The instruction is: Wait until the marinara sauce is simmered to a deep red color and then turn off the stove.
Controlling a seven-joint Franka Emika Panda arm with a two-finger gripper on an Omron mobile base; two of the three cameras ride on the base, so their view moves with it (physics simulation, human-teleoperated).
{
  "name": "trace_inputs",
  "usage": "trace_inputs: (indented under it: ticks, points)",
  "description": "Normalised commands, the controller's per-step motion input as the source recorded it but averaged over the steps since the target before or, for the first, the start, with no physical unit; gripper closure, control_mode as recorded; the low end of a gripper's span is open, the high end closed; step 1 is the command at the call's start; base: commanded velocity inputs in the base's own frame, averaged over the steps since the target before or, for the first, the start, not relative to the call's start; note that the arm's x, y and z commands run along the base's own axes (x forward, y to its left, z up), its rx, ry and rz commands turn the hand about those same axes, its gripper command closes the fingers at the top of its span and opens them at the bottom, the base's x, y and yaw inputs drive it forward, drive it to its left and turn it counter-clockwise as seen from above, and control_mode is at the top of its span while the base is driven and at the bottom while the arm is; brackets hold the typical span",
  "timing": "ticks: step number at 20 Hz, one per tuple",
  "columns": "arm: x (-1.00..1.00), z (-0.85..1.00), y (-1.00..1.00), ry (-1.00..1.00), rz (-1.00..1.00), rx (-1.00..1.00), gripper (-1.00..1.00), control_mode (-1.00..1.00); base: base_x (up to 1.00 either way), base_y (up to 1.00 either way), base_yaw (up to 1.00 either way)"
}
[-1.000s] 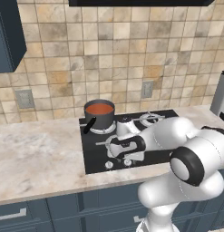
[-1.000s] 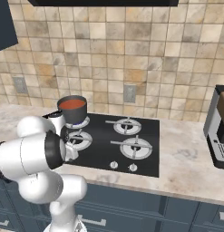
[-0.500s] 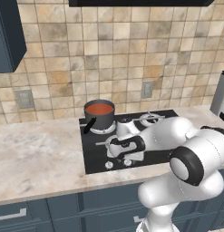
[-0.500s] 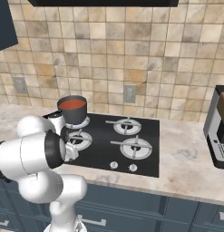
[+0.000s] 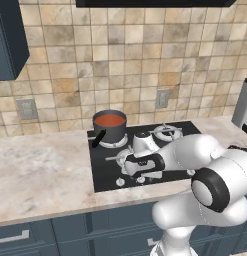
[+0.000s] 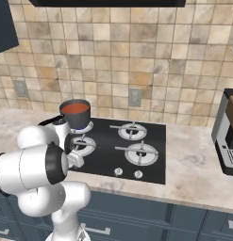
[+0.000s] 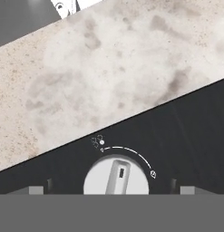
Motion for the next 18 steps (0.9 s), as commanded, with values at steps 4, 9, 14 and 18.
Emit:
trace_inputs:
  ticks: [4, 9, 14, 18]
  points:
    - [-0.01, -0.11, 0.00, 0.00, 0.00, 0.00, -1.00, -1.00, 0.00, 0.00, 0.00]
    - [0.00, -0.07, 0.01, 0.00, 0.00, 0.00, -1.00, -1.00, 0.00, 0.00, 0.00]
    - [0.00, 0.00, 0.00, 0.00, 0.00, 0.00, -1.00, -1.00, 0.00, 0.00, 0.00]
    - [0.00, 0.00, 0.00, 0.00, 0.00, 0.00, -1.00, -1.00, 0.00, 0.00, 0.00]
